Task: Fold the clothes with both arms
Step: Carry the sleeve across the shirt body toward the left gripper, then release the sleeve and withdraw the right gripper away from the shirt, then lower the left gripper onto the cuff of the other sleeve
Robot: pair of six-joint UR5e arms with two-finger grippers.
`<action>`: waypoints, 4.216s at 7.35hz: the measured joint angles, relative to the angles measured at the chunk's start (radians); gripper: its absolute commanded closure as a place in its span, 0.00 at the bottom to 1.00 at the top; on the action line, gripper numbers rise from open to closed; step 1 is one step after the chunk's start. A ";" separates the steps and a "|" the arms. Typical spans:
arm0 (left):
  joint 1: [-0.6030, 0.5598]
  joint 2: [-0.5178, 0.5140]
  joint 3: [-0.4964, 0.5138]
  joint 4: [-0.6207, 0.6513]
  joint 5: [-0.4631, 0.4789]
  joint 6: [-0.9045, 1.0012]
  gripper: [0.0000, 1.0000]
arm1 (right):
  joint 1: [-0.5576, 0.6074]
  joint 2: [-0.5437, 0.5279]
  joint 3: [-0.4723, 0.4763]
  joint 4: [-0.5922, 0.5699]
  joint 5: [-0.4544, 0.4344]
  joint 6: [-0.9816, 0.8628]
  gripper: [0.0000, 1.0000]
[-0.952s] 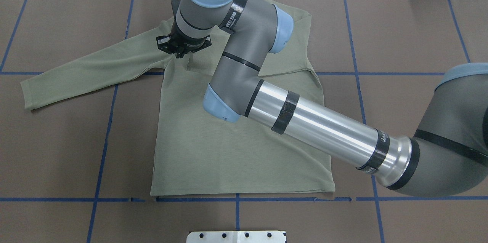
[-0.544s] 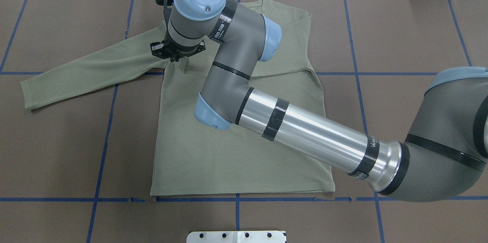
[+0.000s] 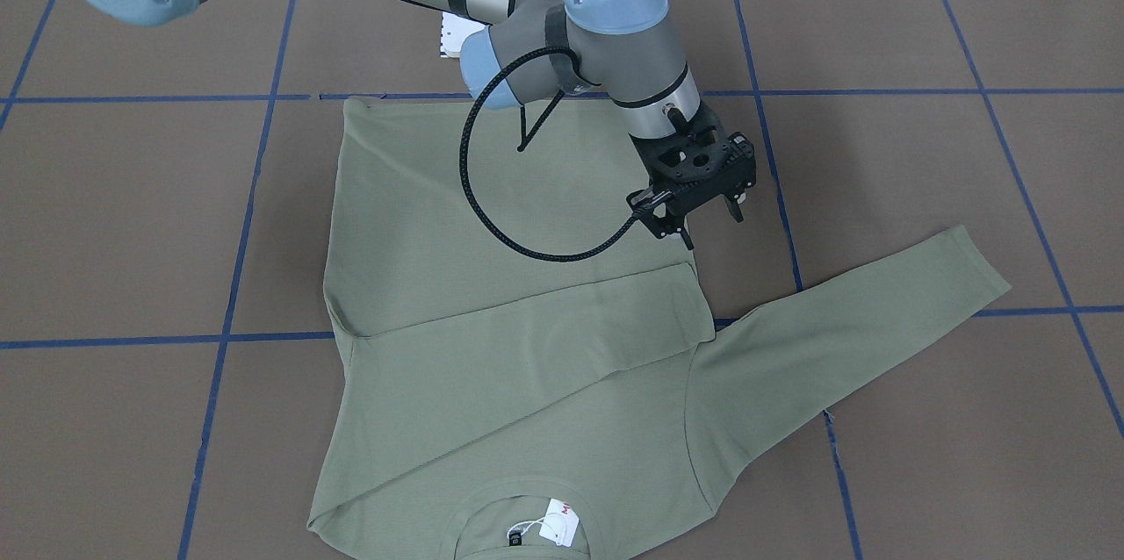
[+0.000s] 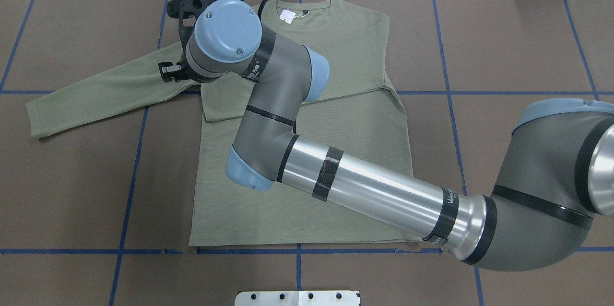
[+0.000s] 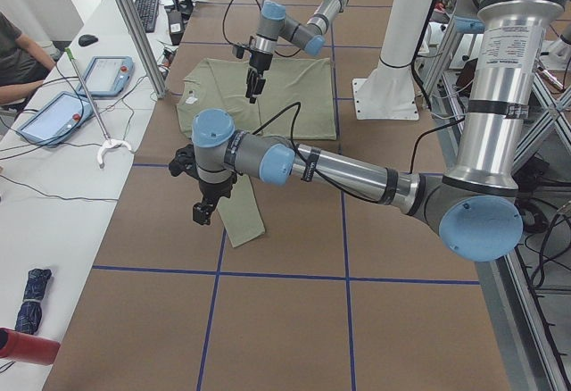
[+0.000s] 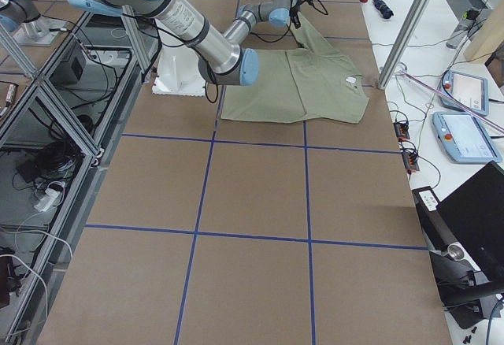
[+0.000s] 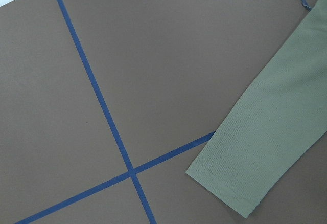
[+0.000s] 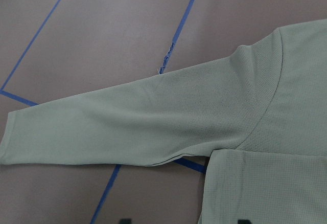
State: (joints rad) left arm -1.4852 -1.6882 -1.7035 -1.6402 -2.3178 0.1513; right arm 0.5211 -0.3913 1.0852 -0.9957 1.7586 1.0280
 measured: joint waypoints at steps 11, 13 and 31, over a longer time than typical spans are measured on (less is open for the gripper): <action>0.393 0.221 0.094 -0.760 0.308 -1.055 0.00 | 0.479 -0.557 0.619 -0.812 0.423 -0.388 0.00; 0.453 0.195 0.196 -0.851 0.373 -1.117 0.00 | 0.559 -0.654 0.658 -0.894 0.443 -0.559 0.00; 0.506 0.134 0.332 -0.881 0.379 -1.201 0.25 | 0.637 -0.750 0.733 -0.900 0.489 -0.632 0.00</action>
State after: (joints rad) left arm -0.9789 -1.5545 -1.3712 -2.5210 -1.9389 -1.0495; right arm 1.1581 -1.1413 1.8185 -1.8960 2.2473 0.3956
